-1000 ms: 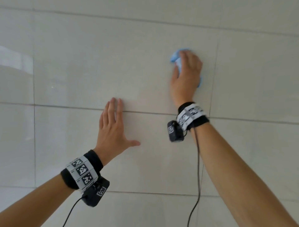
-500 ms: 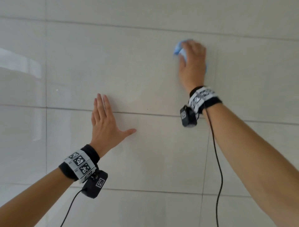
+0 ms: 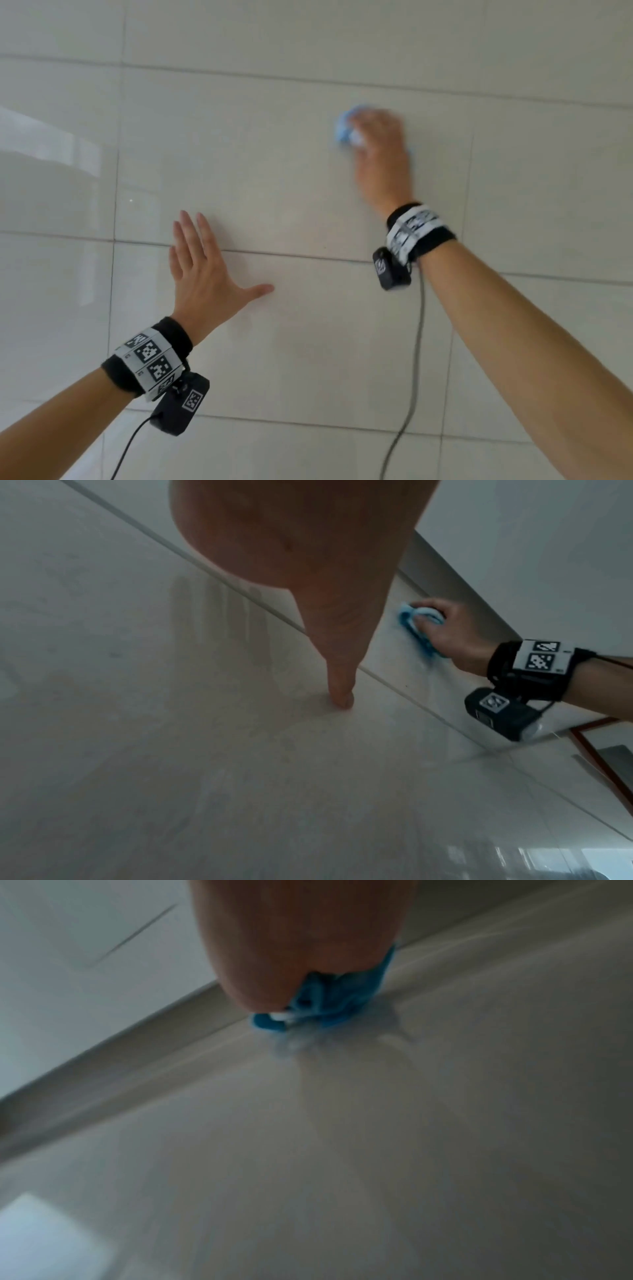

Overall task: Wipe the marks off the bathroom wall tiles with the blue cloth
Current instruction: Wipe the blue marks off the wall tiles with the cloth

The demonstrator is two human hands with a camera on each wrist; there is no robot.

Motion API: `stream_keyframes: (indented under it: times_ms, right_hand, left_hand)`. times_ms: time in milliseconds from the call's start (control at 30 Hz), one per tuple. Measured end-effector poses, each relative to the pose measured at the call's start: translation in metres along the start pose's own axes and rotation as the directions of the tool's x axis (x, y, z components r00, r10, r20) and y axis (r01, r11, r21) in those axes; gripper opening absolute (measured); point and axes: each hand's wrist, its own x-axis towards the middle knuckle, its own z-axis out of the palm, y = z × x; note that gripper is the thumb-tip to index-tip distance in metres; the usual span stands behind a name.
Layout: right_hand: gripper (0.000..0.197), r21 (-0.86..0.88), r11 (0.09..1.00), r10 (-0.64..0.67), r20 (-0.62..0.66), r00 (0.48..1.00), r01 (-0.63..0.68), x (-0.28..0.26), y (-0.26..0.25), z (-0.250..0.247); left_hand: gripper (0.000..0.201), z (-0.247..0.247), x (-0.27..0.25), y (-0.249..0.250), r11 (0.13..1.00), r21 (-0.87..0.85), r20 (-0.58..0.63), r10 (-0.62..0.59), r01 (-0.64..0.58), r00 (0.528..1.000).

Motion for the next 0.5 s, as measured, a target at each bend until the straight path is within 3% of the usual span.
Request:
stream_keyframes:
  times_ms: [33, 100, 200, 300, 367, 433, 500]
  right_hand:
    - [0.033, -0.024, 0.989, 0.141, -0.075, 0.987, -0.143, 0.016, 0.017, -0.007]
    - [0.028, -0.022, 0.954, 0.293, -0.15, 0.944, -0.3, 0.038, 0.039, -0.011]
    - [0.025, 0.008, 0.956, 0.291, -0.137, 0.947, -0.292, 0.045, 0.023, 0.008]
    - [0.03, 0.05, 0.996, 0.074, -0.006, 0.997, -0.074, 0.023, -0.036, 0.039]
    - [0.032, 0.174, 0.979, -0.125, 0.112, 0.986, 0.104, -0.002, -0.082, 0.058]
    - [0.034, 0.276, 0.931, -0.304, 0.217, 0.928, 0.24, -0.03, -0.115, 0.072]
    - [0.037, 0.326, 0.87, -0.469, 0.309, 0.827, 0.371, -0.058, -0.141, 0.083]
  left_hand:
    - [0.173, -0.002, 0.002, -0.004, 0.998, -0.003, 0.024, -0.064, 0.064, 0.998]
    - [0.18, -0.005, 0.007, -0.011, 0.978, -0.021, 0.093, -0.205, 0.208, 0.974]
    - [0.185, -0.004, 0.009, -0.018, 0.938, -0.079, 0.156, -0.324, 0.338, 0.933]
    - [0.182, -0.001, 0.009, -0.02, 0.929, -0.154, 0.153, -0.313, 0.335, 0.937]
    - [0.177, -0.005, 0.004, -0.024, 0.931, -0.189, 0.141, -0.288, 0.311, 0.947]
    - [0.171, -0.008, 0.0, -0.03, 0.938, -0.223, 0.101, -0.248, 0.264, 0.964]
    - [0.165, -0.017, -0.007, -0.046, 0.94, -0.249, 0.049, -0.229, 0.234, 0.972]
